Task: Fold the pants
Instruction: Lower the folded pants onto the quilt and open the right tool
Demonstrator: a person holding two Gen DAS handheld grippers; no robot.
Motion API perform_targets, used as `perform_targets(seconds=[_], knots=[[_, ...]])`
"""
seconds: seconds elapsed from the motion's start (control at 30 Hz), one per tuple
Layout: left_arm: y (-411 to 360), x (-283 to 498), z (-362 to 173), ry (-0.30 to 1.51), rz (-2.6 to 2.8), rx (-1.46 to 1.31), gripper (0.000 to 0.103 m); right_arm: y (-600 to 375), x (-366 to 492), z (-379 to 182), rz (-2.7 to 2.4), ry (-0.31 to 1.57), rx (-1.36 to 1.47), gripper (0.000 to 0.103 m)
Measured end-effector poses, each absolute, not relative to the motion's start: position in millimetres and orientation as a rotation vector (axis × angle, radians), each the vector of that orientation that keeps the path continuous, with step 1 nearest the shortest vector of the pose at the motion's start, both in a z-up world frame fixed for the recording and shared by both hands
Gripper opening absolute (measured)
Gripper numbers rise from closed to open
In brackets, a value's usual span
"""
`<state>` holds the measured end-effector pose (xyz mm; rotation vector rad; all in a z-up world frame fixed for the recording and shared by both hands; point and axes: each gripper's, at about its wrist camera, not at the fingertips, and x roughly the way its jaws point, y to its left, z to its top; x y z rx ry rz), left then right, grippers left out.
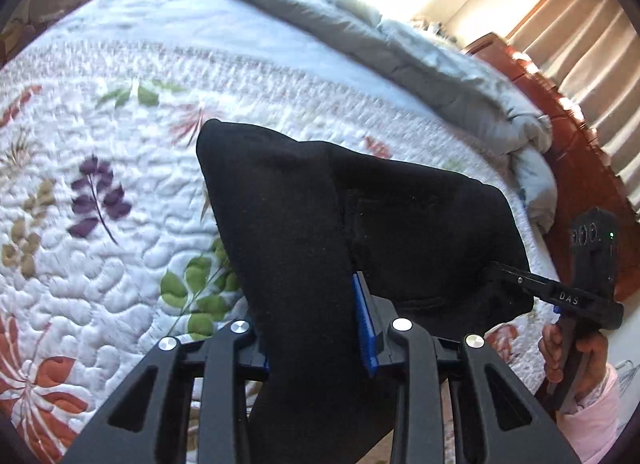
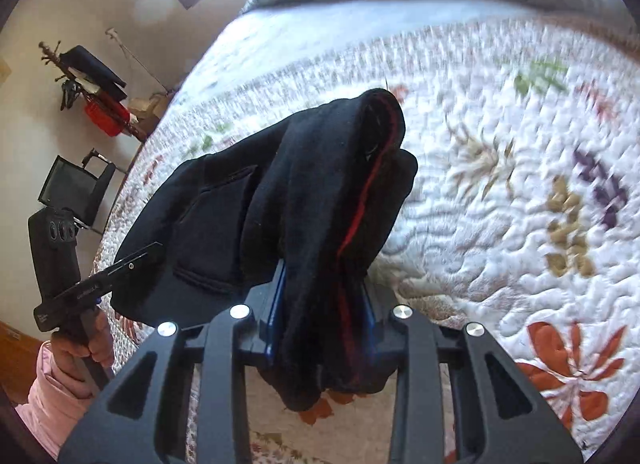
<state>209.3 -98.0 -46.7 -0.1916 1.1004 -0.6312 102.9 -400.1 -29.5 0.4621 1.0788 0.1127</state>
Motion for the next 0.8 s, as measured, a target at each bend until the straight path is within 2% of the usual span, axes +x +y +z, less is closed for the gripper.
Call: perform_targets(seconds=[0.03, 0.1, 0.17, 0.27, 0.37, 0.43, 0.47, 0.5, 0.63, 0.8], knots=[[-98, 211, -58, 1.123, -0.621, -0.177, 0.036, -404, 106, -45, 0.096, 1.109, 0.467, 0.035], [-95, 208, -80, 1.127, -0.617, -0.137, 0.046, -409, 102, -68, 0.087, 1.127, 0.482, 0.046], [-89, 205, -95, 1.127, -0.614, -0.134, 0.059, -422, 92, -88, 0.125, 1.097, 0.57, 0.051], [-79, 203, -105, 1.117, -0.633, -0.199, 0.061, -432, 82, -102, 0.173, 1.037, 0.65, 0.054], [-82, 194, -99, 1.08, -0.603, -0.122, 0.067, -430, 80, -96, 0.156, 1.04, 0.612, 0.057], [-83, 193, -92, 1.08, -0.57, -0.104, 0.072, -424, 71, -81, 0.128, 1.035, 0.595, 0.065], [-78, 189, -88, 1.082, -0.543, -0.096, 0.074, -425, 67, -75, 0.104, 1.025, 0.578, 0.075], [-78, 186, -83, 1.083, -0.531, -0.091, 0.074, -426, 59, -68, 0.073, 1.013, 0.554, 0.079], [-58, 161, -73, 1.09, -0.444, -0.07, 0.083, -424, 23, -43, -0.023, 0.985, 0.482, 0.08], [-48, 126, -59, 1.077, -0.338, -0.008, 0.094, -405, -14, -23, -0.154, 0.973, 0.393, 0.09]])
